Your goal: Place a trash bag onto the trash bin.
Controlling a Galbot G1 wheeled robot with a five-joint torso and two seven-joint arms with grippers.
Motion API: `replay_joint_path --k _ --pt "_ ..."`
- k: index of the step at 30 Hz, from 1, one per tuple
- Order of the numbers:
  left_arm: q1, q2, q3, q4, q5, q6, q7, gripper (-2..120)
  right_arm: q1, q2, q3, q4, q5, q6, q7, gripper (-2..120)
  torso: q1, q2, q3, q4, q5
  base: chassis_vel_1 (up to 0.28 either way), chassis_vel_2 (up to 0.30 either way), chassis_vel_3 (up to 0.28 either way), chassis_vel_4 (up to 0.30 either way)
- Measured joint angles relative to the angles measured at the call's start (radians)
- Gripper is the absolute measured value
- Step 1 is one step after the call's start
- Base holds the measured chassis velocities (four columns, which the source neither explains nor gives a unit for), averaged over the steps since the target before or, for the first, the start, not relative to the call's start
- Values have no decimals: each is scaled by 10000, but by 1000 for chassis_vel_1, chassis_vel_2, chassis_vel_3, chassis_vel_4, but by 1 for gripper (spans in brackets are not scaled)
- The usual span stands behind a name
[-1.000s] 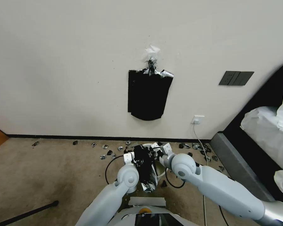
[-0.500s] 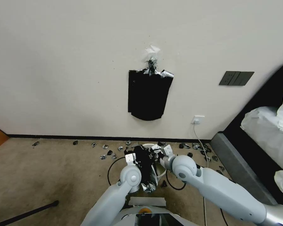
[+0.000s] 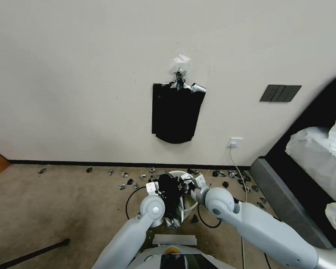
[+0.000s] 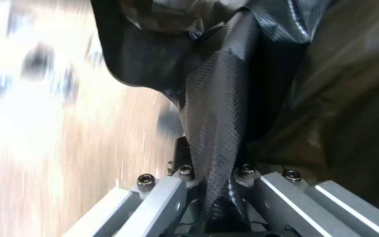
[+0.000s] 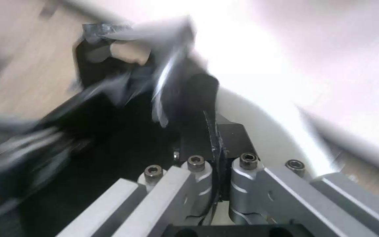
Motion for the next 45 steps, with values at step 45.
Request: replay_joint_path --k 45 --pt "1975 1797 -3352 -2585 -612 -3497 4882 1 -3112 -2936 3476 1364 -208 1580 -2443 0 -1 1 -1 -1 -1 0 0 0 0"
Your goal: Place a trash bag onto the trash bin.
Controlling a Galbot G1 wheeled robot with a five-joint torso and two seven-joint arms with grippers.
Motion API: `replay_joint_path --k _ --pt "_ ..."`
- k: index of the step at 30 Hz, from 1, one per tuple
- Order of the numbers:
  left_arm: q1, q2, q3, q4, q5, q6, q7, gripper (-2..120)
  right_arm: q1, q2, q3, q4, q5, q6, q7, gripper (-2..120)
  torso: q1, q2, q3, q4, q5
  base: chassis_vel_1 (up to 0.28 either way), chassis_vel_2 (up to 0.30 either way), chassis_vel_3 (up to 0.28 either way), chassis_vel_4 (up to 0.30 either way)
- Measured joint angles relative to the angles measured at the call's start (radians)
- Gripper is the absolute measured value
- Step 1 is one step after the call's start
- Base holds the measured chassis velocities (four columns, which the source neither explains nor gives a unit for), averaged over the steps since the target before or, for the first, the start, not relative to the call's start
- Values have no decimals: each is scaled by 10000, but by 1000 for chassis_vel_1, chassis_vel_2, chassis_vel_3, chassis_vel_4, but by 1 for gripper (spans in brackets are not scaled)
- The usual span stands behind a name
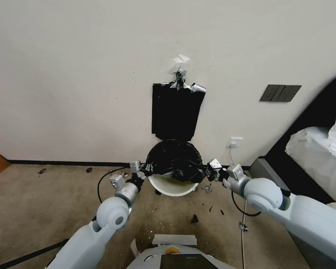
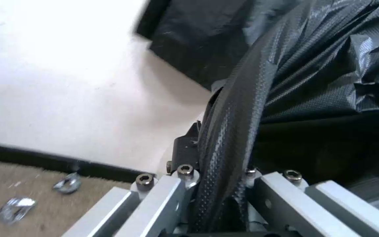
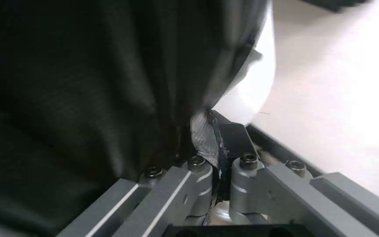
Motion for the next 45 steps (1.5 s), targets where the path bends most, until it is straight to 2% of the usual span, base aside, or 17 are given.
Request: replay_joint_path --k 7,10,11,14,16,18,19,22,24,27,28,31,32,35,38,40,45 --pt "301 95 -220 -121 -128 258 -209 1 -654 914 169 82 -120 583 489 0 0 0 0 0 -2 0 0 0 0" --pt "323 145 -250 -128 -138 501 -321 1 -1108 1349 367 168 -177 889 1166 14 0 0 0 -1 -1 0 0 0 0" --pt "323 145 -250 -128 -138 501 -321 1 -1108 1349 367 168 -177 889 1166 14 0 0 0 -1 -1 0 0 0 0" --pt "315 177 -268 -92 -165 735 -425 1 -1699 1619 758 333 -406 976 1622 26 0 0 0 -1 -1 0 0 0 0" --pt "313 189 -274 -81 -174 790 -447 1 -1933 1680 912 420 -467 982 1753 30 1 0 0 -1 -1 0 0 0 0" --pt "302 217 -305 -26 -191 883 -511 1 -2397 1810 1248 563 -619 991 2068 41 0 0 -1 -4 -2 0 0 0 0" --pt "302 217 -305 -26 -191 883 -511 1 -2397 1810 1248 563 -619 991 2068 41 0 0 -1 -4 -2 0 0 0 0" --pt "284 271 -362 82 -184 1003 -602 1 -3079 2084 2027 783 -696 1093 2323 56 0 0 0 -1 -2 0 0 0 0" --pt "284 284 -369 97 -182 1026 -617 1 -3208 2149 2231 881 -668 1132 2320 59 0 0 0 -3 -1 0 0 0 0" --pt "296 314 -423 120 -176 1134 -638 1 -3622 2287 2903 1302 -550 1226 2228 75 0 0 0 0 -1 0 0 0 0" --pt "296 314 -423 120 -176 1134 -638 1 -3622 2287 2903 1302 -550 1226 2228 75 0 0 0 0 -1 0 0 0 0" --pt "301 375 -531 161 -183 1198 -640 1 -4245 2384 3940 1730 -534 1491 1586 88 1 0 0 -1 -2 0 0 0 0" --pt "301 375 -531 161 -183 1198 -640 1 -4245 2384 3940 1730 -534 1491 1586 88 1 0 0 -1 -2 0 0 0 0" --pt "361 506 -651 151 -280 1282 -497 1 -5254 2349 4831 2224 -665 1986 -224 99 0 0 0 -1 -4 0 0 0 0" --pt "376 558 -658 110 -301 1328 -410 1 -5721 2296 4861 2330 -1119 2144 -1156 100 0 0 -1 -2 -4 0 0 0 0" --pt "343 594 -619 45 -298 1410 -357 1 -5973 2224 4555 2354 -2064 2328 -1909 100 0 0 0 -2 0 0 0 0 0" --pt "366 698 -539 -91 -257 1571 -299 1 -6020 2051 3799 2323 -3460 2929 -2712 100 0 0 0 -1 0 0 0 0 0"
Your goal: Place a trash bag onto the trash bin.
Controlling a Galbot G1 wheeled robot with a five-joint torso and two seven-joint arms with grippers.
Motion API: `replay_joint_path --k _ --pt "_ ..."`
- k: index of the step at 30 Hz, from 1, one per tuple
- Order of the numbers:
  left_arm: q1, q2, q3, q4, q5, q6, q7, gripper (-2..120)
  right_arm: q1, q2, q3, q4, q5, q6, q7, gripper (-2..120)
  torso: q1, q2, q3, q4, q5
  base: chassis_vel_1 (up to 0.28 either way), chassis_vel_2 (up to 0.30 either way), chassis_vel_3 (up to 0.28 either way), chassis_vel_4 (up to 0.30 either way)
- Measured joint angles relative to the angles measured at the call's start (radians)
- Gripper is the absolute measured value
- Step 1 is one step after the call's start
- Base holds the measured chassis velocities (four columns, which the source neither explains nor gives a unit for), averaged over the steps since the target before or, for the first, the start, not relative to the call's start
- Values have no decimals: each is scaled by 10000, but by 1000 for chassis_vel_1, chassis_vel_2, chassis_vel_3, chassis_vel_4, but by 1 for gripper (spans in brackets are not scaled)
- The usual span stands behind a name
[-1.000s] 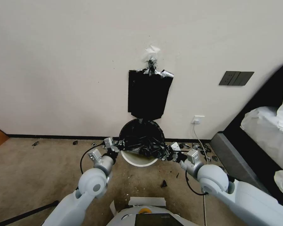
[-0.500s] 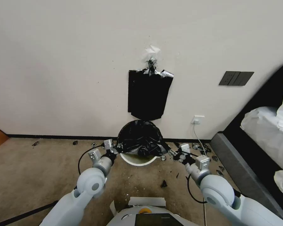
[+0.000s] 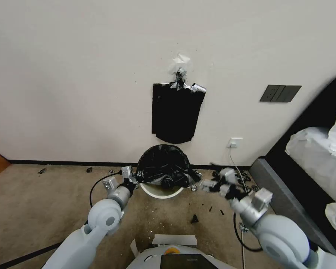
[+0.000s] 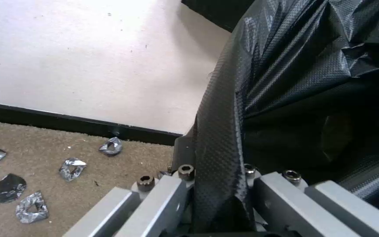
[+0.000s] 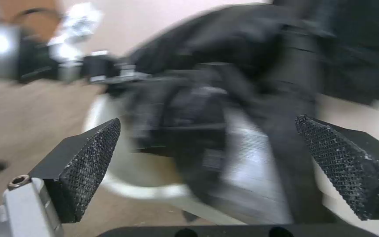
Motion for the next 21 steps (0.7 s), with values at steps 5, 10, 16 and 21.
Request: replay_joint_path --k 5,10,16,21 --pt "101 3 -10 -26 30 39 49 1 77 -70 -211 -100 -391 185 -64 93 0 0 1 1 0 0 0 0 0" --pt "137 -1 -18 -43 51 70 125 1 157 -186 -316 -297 -668 296 -63 77 0 0 1 0 0 0 0 0 0" --pt "94 -85 69 -68 166 81 242 1 358 -343 -399 -564 -871 292 111 76 1 0 1 0 0 0 0 0 0" --pt "85 -118 74 -38 262 77 322 1 425 -400 -358 -560 -858 285 257 88 0 0 1 0 0 0 0 0 0"
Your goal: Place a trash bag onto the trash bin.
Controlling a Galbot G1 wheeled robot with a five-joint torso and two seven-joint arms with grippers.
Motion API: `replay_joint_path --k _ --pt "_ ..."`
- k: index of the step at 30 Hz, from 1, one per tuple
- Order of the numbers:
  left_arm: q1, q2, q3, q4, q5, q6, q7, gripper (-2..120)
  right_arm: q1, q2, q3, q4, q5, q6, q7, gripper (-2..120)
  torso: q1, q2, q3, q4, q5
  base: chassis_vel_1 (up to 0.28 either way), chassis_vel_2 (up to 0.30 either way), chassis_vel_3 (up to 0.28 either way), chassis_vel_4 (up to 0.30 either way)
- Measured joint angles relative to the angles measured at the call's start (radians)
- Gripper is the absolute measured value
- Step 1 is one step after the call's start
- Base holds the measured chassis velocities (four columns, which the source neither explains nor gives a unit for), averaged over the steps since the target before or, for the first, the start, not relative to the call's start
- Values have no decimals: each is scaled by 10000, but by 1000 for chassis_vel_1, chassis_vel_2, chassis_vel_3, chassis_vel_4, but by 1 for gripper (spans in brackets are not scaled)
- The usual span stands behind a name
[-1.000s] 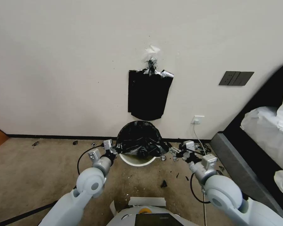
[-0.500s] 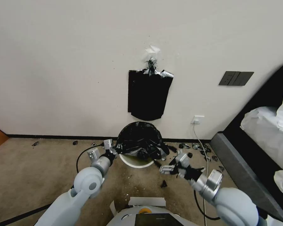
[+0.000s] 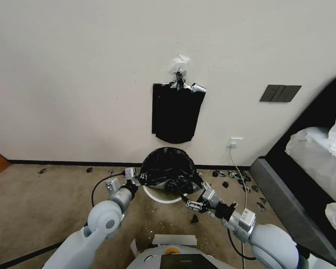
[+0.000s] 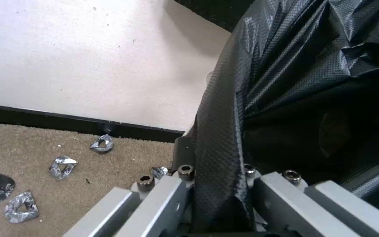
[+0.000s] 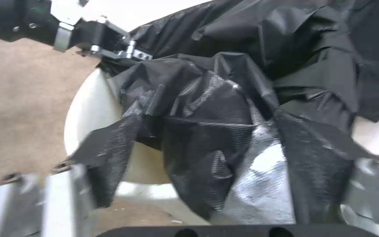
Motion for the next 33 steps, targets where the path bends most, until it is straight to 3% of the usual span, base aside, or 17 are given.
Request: replay_joint_path --k 4,7,14,27,30,31,33 --pt "-22 -43 28 22 24 -9 18 1 -21 -32 15 -2 8 -17 -11 98 0 0 0 0 0 0 0 0 0" --pt "-44 -68 60 34 35 -12 18 1 -38 -76 -1 -3 11 -25 -31 96 0 0 0 -1 0 0 0 0 0" --pt "-49 -111 101 20 -26 -21 -11 1 30 -179 -258 -48 -83 -2 -83 66 0 0 0 0 0 0 0 0 0" --pt "-40 -28 49 -156 -196 14 -63 1 10 -557 -263 -103 -390 -38 -110 23 0 0 0 0 0 0 0 0 0" --pt "-75 -36 13 -227 -507 167 -311 1 -12 -604 -394 -118 -684 203 -175 8 0 0 0 0 0 0 0 0 0" --pt "-75 -36 13 -227 -507 167 -311 1 -12 -604 -394 -118 -684 203 -175 8 0 0 0 0 0 0 0 0 0" --pt "-178 -71 -12 -305 -989 378 -714 1 -15 -597 -487 -260 -1276 788 -360 0 0 0 0 -1 -2 0 0 0 0"
